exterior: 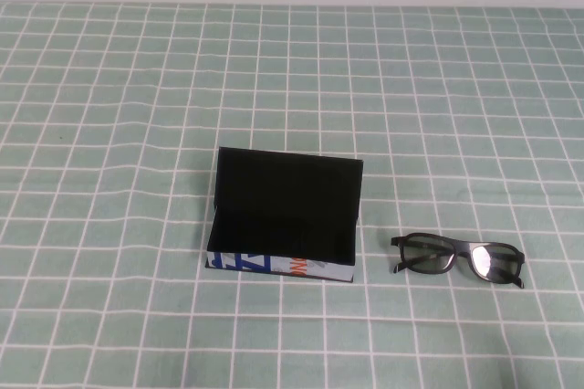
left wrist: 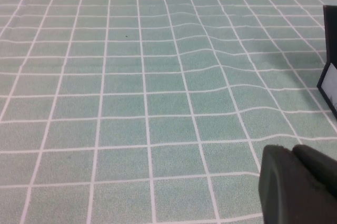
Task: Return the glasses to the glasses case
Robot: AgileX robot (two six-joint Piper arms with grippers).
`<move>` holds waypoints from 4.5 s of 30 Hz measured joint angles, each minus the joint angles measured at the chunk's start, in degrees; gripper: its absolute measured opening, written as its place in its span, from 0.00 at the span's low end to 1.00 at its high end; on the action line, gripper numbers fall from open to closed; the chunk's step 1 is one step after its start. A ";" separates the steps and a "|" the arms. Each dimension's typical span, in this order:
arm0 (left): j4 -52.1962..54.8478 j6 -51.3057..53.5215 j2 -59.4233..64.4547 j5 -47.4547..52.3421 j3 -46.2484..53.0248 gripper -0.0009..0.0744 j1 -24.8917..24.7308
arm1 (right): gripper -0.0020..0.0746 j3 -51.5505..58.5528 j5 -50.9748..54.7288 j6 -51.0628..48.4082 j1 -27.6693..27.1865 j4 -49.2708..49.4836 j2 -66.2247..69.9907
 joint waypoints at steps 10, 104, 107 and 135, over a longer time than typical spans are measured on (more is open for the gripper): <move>0.00 0.00 0.00 0.00 0.00 0.01 0.00 | 0.01 0.00 0.00 0.00 0.00 0.00 0.00; 0.00 0.00 0.00 0.00 0.00 0.01 0.00 | 0.01 -69.69 -86.86 -93.50 0.13 90.61 43.34; 0.00 0.00 0.00 0.00 0.00 0.01 0.00 | 0.01 -67.49 -90.16 -100.16 0.69 90.60 48.54; 0.00 0.00 0.00 0.00 0.00 0.01 -0.09 | 0.01 -59.36 -58.90 -107.14 10.04 90.60 63.74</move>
